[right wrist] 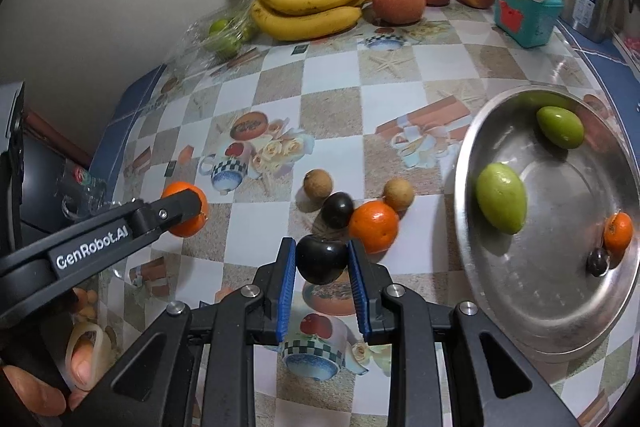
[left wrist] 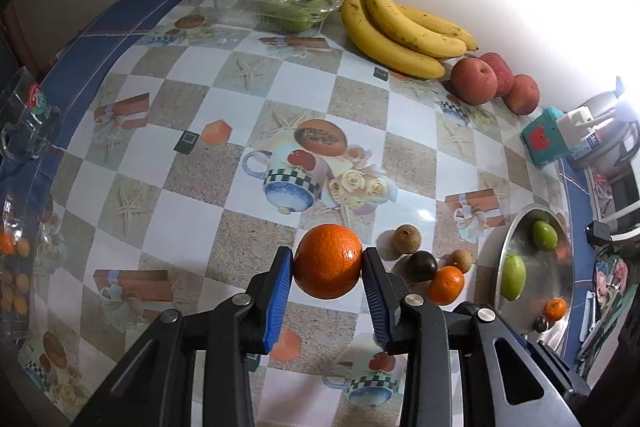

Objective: Organize fruits
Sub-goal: 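Carry the orange and dark plum over the steel bowl with both tools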

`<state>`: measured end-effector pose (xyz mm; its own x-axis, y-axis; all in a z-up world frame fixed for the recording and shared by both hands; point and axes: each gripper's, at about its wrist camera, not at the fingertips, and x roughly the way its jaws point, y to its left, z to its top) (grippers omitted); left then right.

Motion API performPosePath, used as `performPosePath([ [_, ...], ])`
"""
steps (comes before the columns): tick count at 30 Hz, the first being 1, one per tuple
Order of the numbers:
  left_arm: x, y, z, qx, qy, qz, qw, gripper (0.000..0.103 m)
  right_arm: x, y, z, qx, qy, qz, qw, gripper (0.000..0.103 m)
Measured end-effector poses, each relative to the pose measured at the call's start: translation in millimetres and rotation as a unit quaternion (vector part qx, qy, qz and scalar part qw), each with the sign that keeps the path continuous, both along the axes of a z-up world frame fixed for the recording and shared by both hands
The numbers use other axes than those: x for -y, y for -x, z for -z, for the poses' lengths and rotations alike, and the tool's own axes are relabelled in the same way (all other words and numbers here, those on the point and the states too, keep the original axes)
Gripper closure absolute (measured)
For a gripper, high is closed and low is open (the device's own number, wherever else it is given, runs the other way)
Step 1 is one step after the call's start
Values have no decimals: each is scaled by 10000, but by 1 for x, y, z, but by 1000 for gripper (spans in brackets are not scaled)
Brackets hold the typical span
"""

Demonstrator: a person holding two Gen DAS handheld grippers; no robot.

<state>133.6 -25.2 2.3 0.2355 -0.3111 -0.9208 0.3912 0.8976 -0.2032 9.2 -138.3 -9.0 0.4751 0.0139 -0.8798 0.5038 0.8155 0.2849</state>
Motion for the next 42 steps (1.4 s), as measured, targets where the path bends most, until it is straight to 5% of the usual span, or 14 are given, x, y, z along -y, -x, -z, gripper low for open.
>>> performPosePath([
  [17, 66, 51, -16, 74, 129, 731, 9972, 65, 79, 58, -15, 45, 255, 1067, 9940, 76],
  [32, 142, 123, -25, 82, 318, 1903, 9812, 65, 148, 137, -21, 408, 49, 2137, 9760, 76],
  [42, 163, 139, -11, 5, 340, 2110, 9769, 65, 163, 154, -17, 396, 10, 2322, 9719, 76],
])
